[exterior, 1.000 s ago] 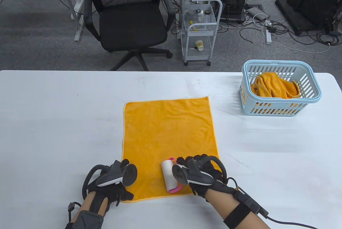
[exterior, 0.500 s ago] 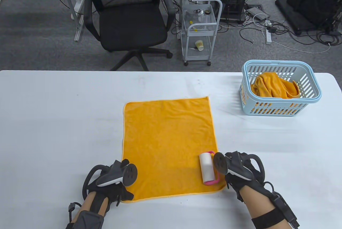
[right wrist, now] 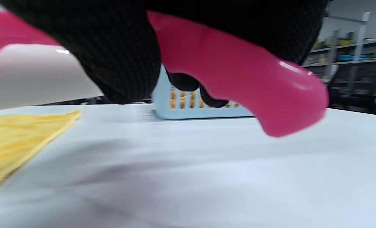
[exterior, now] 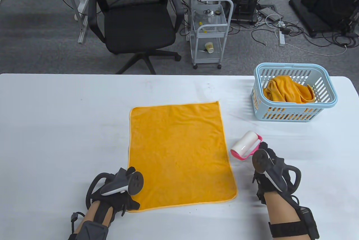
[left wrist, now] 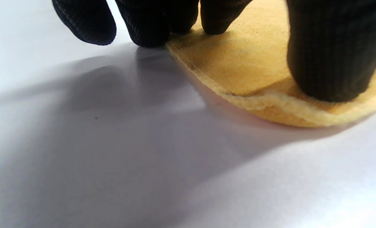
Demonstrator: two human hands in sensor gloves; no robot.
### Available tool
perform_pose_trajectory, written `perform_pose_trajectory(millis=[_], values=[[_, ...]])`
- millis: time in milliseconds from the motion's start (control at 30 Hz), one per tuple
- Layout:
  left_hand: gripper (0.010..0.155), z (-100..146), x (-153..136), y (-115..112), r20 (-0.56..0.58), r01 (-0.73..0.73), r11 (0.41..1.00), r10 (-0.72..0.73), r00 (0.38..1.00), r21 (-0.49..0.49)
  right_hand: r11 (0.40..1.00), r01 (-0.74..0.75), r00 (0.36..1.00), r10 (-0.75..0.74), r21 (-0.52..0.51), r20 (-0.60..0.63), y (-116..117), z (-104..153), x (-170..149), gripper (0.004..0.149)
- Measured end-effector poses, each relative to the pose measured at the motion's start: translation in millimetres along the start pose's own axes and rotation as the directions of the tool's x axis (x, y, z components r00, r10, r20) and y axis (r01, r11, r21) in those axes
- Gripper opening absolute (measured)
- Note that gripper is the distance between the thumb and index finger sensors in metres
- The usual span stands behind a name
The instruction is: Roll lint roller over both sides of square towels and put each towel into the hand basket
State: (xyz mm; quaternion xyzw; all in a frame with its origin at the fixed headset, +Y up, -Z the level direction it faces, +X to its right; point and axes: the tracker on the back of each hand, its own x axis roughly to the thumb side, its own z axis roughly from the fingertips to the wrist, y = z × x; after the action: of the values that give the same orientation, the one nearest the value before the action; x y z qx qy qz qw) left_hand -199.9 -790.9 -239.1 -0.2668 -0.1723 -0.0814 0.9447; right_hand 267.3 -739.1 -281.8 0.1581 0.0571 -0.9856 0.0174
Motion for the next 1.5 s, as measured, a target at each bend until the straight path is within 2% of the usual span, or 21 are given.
perform_pose_trajectory(millis=[67, 200, 467, 600, 667, 700, 800, 833, 900, 933, 967, 1000, 1067, 1133, 1200, 1300, 1433, 1500], values=[[0.098, 0, 0, 0, 0.001, -0.001, 1.000, 0.001, 1.000, 0.000, 1.000, -0.016, 0.997, 0.017, 0.009, -0.074, 7, -5, -12, 0.068], [0.098, 0, 0, 0, -0.001, -0.001, 1.000, 0.001, 1.000, 0.002, 0.997, -0.034, 0.989, 0.044, 0.073, -0.141, 21, -10, -25, 0.068], [0.097, 2, 0, 1, 0.008, -0.004, 1.000, 0.004, 1.000, 0.009, 0.981, -0.039, 0.985, 0.069, 0.190, -0.158, 42, -15, -28, 0.070], [0.092, 10, -2, 7, 0.033, -0.024, 0.999, 0.023, 0.999, 0.036, 0.981, -0.022, 0.988, 0.050, 0.193, -0.144, 35, -13, -27, 0.077], [0.087, 17, -3, 13, 0.053, -0.037, 0.997, 0.033, 0.998, 0.074, 0.990, -0.021, 0.992, 0.038, 0.139, -0.118, 21, -9, -21, 0.081], [0.085, 19, -4, 15, 0.058, -0.034, 0.996, 0.029, 0.998, 0.086, 0.993, -0.020, 0.995, 0.032, 0.116, -0.096, 14, -7, -18, 0.082], [0.063, 27, 0, 20, 0.088, -0.005, 0.994, -0.005, 0.996, 0.107, 1.000, 0.007, 0.999, -0.007, 0.004, 0.036, -11, 7, -1, 0.083], [0.058, 28, 2, 20, 0.099, 0.006, 0.995, -0.017, 0.995, 0.104, 0.999, 0.040, 0.989, -0.039, -0.007, 0.141, -18, 13, 8, 0.081], [0.053, 27, 7, 18, 0.109, 0.034, 0.997, -0.042, 0.993, 0.075, 0.993, 0.103, 0.942, -0.113, 0.050, 0.317, -24, 22, 21, 0.073], [0.051, 25, 10, 15, 0.109, 0.058, 0.997, -0.063, 0.992, 0.053, 0.985, 0.105, 0.883, -0.156, 0.138, 0.443, -24, 29, 33, 0.064], [0.052, 23, 12, 13, 0.107, 0.074, 0.997, -0.078, 0.991, 0.037, 0.975, 0.089, 0.834, -0.186, 0.205, 0.519, -23, 34, 42, 0.049], [0.053, 20, 15, 10, 0.100, 0.103, 0.995, -0.103, 0.990, 0.011, 0.959, 0.034, 0.784, -0.200, 0.280, 0.588, -20, 40, 53, 0.044], [0.058, 19, 19, 8, 0.088, 0.148, 0.989, -0.148, 0.985, 0.009, 0.925, -0.059, 0.739, -0.212, 0.375, 0.640, -13, 48, 66, 0.041], [0.060, 18, 23, 7, 0.085, 0.185, 0.983, -0.183, 0.979, -0.006, 0.863, -0.214, 0.719, -0.178, 0.458, 0.672, -2, 55, 79, 0.046], [0.062, 17, 25, 4, 0.081, 0.212, 0.977, -0.210, 0.974, -0.024, 0.830, -0.337, 0.709, -0.087, 0.444, 0.700, 12, 60, 87, 0.054], [0.057, 16, 27, 3, 0.071, 0.241, 0.970, -0.238, 0.969, -0.038, 0.811, -0.407, 0.699, -0.020, 0.420, 0.715, 20, 63, 90, 0.064], [0.047, 15, 29, 3, 0.063, 0.264, 0.964, -0.262, 0.963, -0.037, 0.807, -0.463, 0.694, 0.074, 0.366, 0.716, 30, 62, 93, 0.065], [0.042, 15, 28, 3, 0.061, 0.258, 0.966, -0.256, 0.965, -0.026, 0.819, -0.441, 0.706, 0.063, 0.367, 0.706, 29, 60, 93, 0.059]])
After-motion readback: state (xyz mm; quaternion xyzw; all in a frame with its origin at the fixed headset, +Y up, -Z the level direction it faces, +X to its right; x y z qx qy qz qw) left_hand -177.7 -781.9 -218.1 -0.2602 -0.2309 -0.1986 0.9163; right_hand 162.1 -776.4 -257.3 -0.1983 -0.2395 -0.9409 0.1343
